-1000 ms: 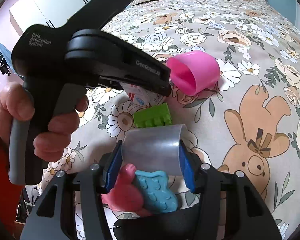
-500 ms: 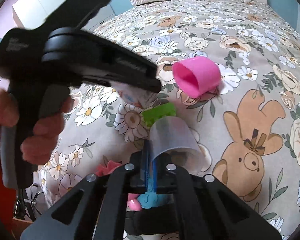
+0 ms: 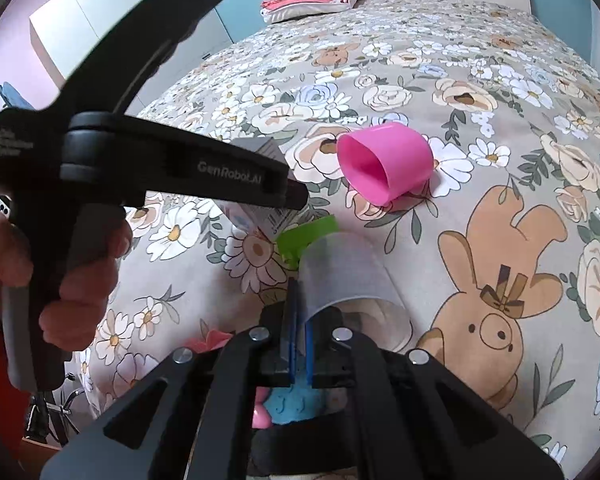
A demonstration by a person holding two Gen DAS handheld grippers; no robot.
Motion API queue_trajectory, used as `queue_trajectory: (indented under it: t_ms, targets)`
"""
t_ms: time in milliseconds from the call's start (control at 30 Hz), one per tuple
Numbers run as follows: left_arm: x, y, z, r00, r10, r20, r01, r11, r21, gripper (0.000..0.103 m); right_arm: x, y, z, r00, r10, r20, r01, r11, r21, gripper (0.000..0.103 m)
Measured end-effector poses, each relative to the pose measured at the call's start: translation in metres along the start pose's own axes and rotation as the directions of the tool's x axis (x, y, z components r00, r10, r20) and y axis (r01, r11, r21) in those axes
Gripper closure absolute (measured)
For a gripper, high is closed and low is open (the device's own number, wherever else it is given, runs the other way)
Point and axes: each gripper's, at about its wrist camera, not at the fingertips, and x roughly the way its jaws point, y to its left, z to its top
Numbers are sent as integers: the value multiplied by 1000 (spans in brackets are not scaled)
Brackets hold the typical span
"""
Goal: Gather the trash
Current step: 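Lift the medicine box with the left tool while the right tool lifts the clear cup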
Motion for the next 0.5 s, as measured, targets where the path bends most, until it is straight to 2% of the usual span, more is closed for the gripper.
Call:
queue_trajectory:
  t_ms: [233,500]
  targets:
    - [-30,-2,-10,999,1,36,-1,1000,-14,59,-35,12,0,999,-6,49,7,1000,-24,99]
    - [-102,-19,-41,992,5,122,-5,1000,-2,59,-94,37,-5,993,-13,116,21,998,-65,99]
